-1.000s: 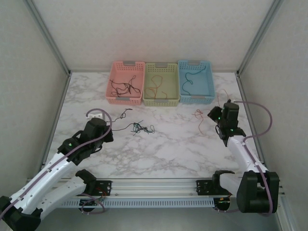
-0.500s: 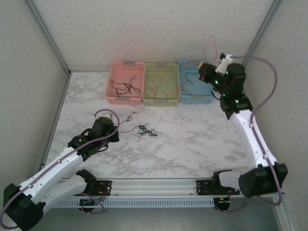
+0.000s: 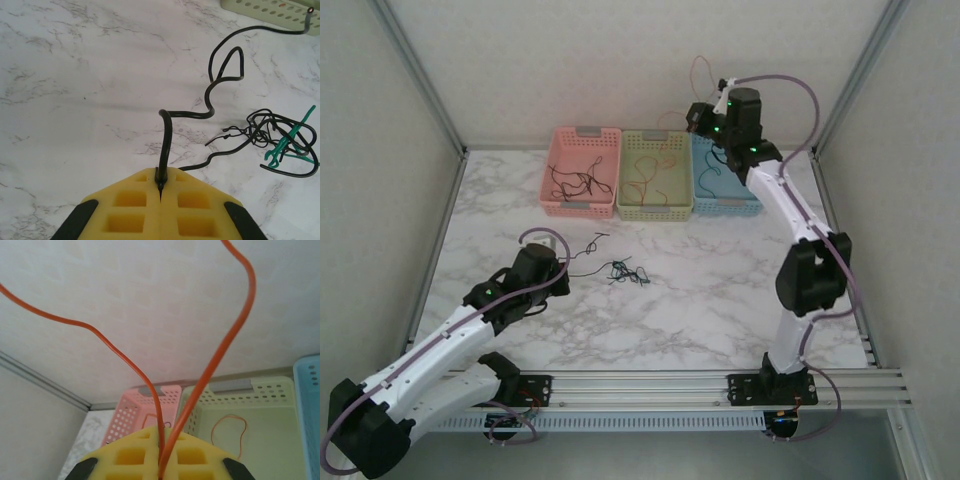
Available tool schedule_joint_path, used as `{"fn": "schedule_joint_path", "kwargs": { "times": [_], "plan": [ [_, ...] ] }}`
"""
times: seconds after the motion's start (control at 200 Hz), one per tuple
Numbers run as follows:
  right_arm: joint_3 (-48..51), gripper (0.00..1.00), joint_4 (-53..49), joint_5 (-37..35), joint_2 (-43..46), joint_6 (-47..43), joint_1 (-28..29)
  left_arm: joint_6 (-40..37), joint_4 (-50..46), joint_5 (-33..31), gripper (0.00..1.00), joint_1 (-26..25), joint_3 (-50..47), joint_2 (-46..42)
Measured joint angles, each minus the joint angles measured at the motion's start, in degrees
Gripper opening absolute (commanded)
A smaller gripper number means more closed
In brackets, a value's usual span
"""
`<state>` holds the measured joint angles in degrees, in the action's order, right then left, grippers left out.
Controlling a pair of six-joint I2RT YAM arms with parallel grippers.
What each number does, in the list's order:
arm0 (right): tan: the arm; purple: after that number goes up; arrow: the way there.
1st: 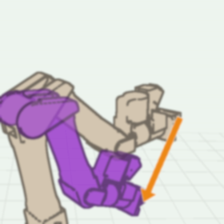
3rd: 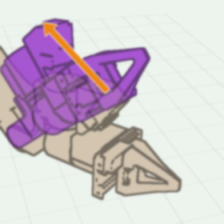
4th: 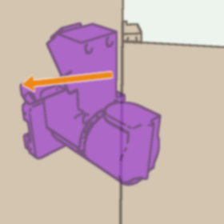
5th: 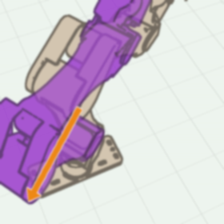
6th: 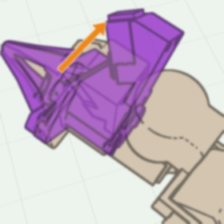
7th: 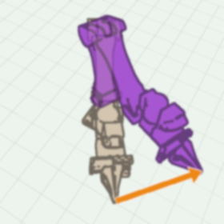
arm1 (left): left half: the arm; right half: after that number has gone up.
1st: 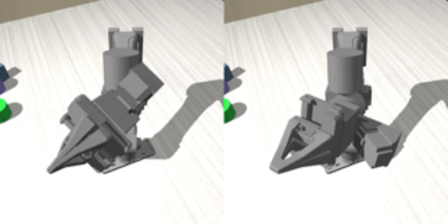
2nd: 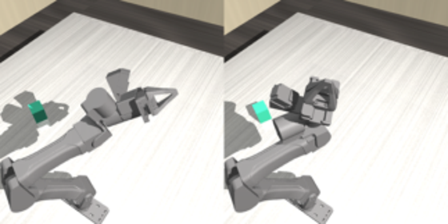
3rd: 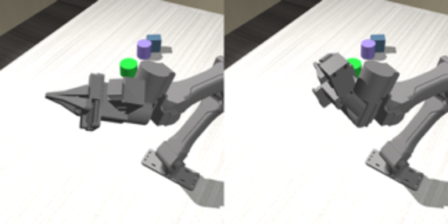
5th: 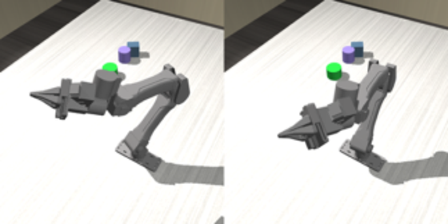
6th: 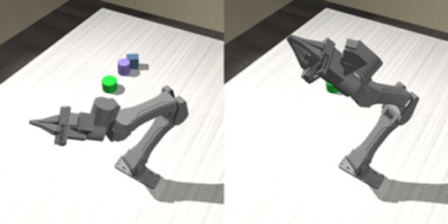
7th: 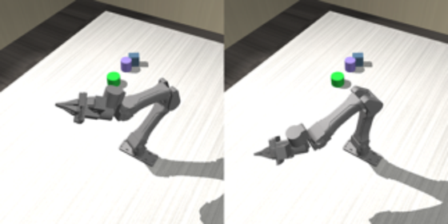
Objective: Untangle the cables
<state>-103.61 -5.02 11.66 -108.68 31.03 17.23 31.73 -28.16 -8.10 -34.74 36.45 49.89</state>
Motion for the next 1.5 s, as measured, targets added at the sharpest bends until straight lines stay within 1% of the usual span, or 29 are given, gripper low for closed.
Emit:
{"fn": "schedule_joint_path", "kwargs": {
  "times": [0.08,0.095,0.175,0.235,0.27,0.38,0.506,0.636,0.696,0.721,0.731,0.761,0.836,0.851,0.876,1.001,1.031,1.106,1.186,1.321,1.437,1.502],
  "plan": [
    [-2.8,0.00,-0.3,-0.2,-5.2,0.0,0.5,0.0,0.0,0.4,0.00,0.0,0.0,-0.4],
    [-3.1,0.01,-0.4,-0.2,-6.0,0.0,0.6,0.0,0.0,0.4,0.00,0.0,0.0,-0.5],
    [-5.5,0.18,-2.0,-1.5,-9.9,-0.4,1.2,0.0,-0.2,0.9,0.00,0.0,0.0,-0.5],
    [-8.5,0.30,-5.0,-2.5,-13.2,-1.4,1.9,0.0,-0.3,1.5,0.00,0.0,0.0,-0.5],
    [-10.5,0.36,-6.7,-2.9,-15.1,-1.8,2.3,0.0,-0.3,1.7,0.00,0.0,0.0,-0.5],
    [-14.1,0.49,-11.3,-3.1,-18.5,-3.1,3.5,0.0,-0.4,2.0,0.00,0.0,0.0,-0.5],
    [-14.3,0.54,-14.9,-3.3,-18.7,-4.1,4.3,0.0,-0.4,2.3,0.00,0.0,0.0,-0.5],
    [-12.5,0.55,-16.0,-3.8,-16.8,-5.2,4.5,0.0,-0.4,2.9,0.00,0.0,-0.2,-0.6],
    [-8.7,0.55,-16.3,-4.2,-13.6,-5.4,4.4,0.0,-0.4,3.2,0.00,0.0,-0.5,-1.0],
    [-6.6,0.55,-15.9,-4.2,-11.6,-5.4,4.4,0.0,-0.4,3.2,0.00,0.0,-0.7,-1.1],
    [-4.2,0.55,-15.0,-4.2,-9.8,-5.4,4.4,0.0,-0.3,3.3,0.00,0.0,-0.9,-1.2],
    [-2.3,0.55,-14.9,-4.2,-7.9,-5.4,4.4,0.0,-0.3,3.4,0.00,0.0,-1.0,-1.2],
    [8.7,0.54,-12.5,-4.0,2.0,-5.3,4.5,0.0,-0.2,3.7,0.00,0.0,-1.3,-1.2],
    [9.7,0.54,-11.8,-3.8,2.6,-5.3,4.5,0.0,-0.2,3.8,0.00,0.0,-1.3,-1.2],
    [13.7,0.53,-11.5,-3.7,6.8,-5.2,4.6,0.1,-0.1,3.8,0.00,0.0,-1.5,-1.2],
    [30.7,0.50,-4.9,-2.9,22.5,-4.2,5.1,0.6,0.3,3.5,0.00,0.0,-3.0,-2.3],
    [36.5,0.50,-2.3,-2.5,26.9,-3.7,5.6,0.7,0.3,3.5,0.00,0.0,-3.5,-2.7],
    [46.9,0.49,0.9,-1.5,33.6,-3.1,7.2,0.9,0.3,3.1,0.00,0.0,-4.0,-2.8],
    [55.6,0.49,1.9,-0.5,36.8,-3.2,10.2,0.9,0.3,3.1,0.00,0.0,-4.0,-1.9],
    [65.9,0.50,4.8,1.2,37.8,-3.3,16.5,0.9,0.5,3.1,0.00,0.0,-4.0,0.6],
    [68.7,0.51,4.9,1.7,37.7,-4.8,21.3,0.4,0.5,3.1,0.00,0.0,-4.0,2.8],
    [68.7,0.51,6.0,1.7,37.7,-5.6,22.5,0.1,0.5,3.1,0.00,0.0,-4.0,2.9]
  ]
}}
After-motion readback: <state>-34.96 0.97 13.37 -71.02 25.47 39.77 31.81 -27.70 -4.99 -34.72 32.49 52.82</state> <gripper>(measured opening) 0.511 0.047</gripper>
